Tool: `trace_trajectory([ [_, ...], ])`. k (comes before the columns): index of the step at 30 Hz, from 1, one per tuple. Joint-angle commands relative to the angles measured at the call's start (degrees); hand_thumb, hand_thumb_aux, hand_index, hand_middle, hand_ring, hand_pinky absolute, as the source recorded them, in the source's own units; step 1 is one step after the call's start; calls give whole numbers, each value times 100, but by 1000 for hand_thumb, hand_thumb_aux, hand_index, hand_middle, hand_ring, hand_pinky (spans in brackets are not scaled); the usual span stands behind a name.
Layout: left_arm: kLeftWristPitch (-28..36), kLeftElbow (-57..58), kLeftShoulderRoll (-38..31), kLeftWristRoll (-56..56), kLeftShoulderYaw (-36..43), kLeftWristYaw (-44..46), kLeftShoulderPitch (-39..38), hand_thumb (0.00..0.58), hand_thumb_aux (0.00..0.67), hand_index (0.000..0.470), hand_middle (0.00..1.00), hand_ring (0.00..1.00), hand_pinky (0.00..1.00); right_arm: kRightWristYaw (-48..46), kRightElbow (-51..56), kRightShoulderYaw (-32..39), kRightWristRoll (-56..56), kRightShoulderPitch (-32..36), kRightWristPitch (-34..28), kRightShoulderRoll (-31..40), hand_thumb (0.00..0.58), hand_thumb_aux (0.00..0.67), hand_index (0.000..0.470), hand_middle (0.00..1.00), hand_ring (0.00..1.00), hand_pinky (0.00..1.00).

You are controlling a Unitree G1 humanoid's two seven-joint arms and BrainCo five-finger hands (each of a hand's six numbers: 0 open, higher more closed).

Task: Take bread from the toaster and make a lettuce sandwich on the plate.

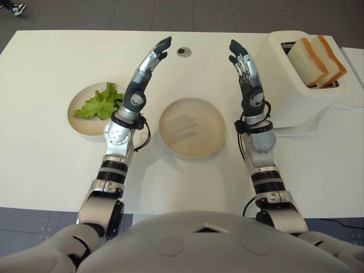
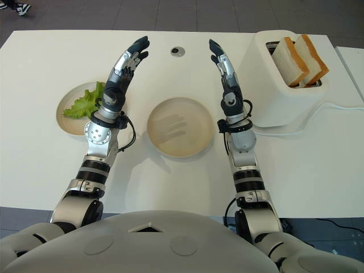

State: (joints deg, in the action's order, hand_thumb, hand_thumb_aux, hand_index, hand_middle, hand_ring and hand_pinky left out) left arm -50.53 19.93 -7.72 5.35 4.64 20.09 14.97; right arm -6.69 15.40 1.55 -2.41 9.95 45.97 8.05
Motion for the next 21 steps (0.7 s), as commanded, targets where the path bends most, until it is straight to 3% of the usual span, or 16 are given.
trace_trajectory([
  [1, 19, -104, 2, -33, -8, -18, -60, 0, 0, 0, 0, 0, 0, 215, -881, -330, -284, -48, -107, 178, 0, 0, 0, 0, 0, 0],
  [6, 0, -110, -3, -98, -37, -81, -88, 0, 0, 0, 0, 0, 0, 543, -2083, -1792, -1087, 43, -520, 1231, 0, 0, 0, 0, 0, 0],
  [10, 58, -218, 38, 21, 23, -55, -112, 0, 0, 0, 0, 0, 0, 769, -1997, -2459, -1911, -4, -1229, 1982, 0, 0, 0, 0, 0, 0],
  [13, 83, -316, 38, 29, 46, -49, -135, 0, 0, 0, 0, 0, 0, 878, -1311, -2651, -2329, -4, -1899, 2499, 0, 0, 0, 0, 0, 0],
  [16, 88, -291, 49, 4, 23, -71, -134, 0, 0, 0, 0, 0, 0, 867, 115, -2592, -2308, 119, -2381, 2967, 0, 0, 0, 0, 0, 0],
  [21, 89, -348, 55, -3, 27, -70, -163, 0, 0, 0, 0, 0, 0, 416, 1421, -2195, -1974, -103, -2293, 3371, 0, 0, 0, 0, 0, 0],
])
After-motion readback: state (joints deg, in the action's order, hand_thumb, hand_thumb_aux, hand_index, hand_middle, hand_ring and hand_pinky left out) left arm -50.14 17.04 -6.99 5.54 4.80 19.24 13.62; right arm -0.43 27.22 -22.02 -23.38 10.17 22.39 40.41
